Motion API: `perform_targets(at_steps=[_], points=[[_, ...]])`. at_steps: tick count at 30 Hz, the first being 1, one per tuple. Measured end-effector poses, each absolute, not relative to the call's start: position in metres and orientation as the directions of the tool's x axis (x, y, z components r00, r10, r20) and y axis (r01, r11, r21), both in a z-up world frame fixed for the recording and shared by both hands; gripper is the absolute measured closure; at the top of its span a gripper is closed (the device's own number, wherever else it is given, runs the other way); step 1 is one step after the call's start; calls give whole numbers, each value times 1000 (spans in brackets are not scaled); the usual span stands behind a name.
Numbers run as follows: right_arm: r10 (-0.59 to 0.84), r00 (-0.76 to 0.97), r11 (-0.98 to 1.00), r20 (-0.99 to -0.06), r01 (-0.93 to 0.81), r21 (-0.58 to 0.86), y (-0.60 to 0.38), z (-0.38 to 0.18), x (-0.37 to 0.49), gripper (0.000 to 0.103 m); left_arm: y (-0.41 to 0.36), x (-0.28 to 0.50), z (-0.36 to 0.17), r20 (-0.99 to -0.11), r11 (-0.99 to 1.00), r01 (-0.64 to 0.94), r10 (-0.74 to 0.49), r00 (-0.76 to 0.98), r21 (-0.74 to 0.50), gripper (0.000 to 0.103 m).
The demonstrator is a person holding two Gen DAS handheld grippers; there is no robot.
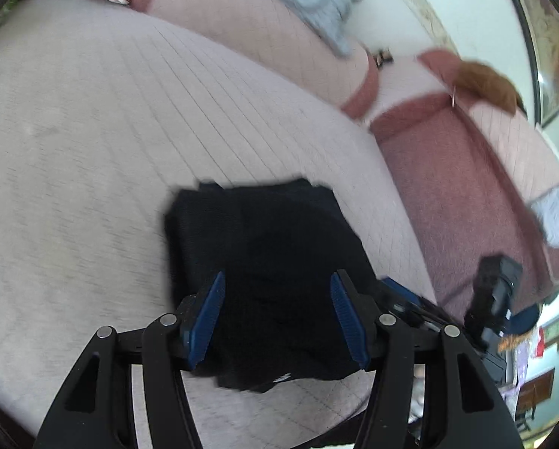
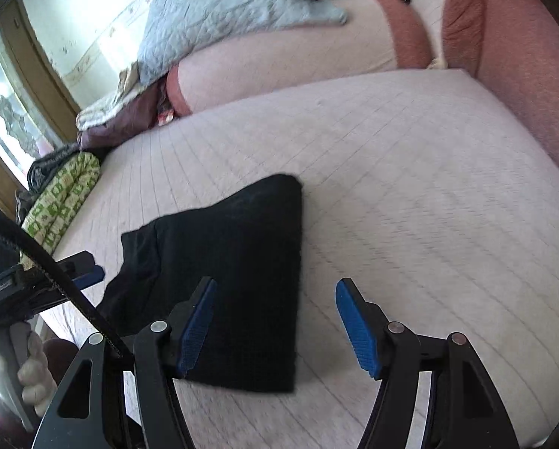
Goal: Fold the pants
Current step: 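Grasp the folded pants bundle with the left gripper and fold it again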
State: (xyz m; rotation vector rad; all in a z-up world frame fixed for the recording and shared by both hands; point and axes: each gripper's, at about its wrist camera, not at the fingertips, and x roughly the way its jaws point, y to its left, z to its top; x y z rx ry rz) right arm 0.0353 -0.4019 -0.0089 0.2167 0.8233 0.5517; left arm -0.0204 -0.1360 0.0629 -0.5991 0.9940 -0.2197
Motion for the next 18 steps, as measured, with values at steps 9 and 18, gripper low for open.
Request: perform_targets(at_steps=[9,18], points=[[421,630,907,-653,-292,303,-415,-2,45,38,-164,-26,58,-752,874,-17,-408,518,-486,43],[551,477,740,-685,-658,137,-304,39,74,35,-158,-56,59,-703,847,-41,-411,581,-529,43]])
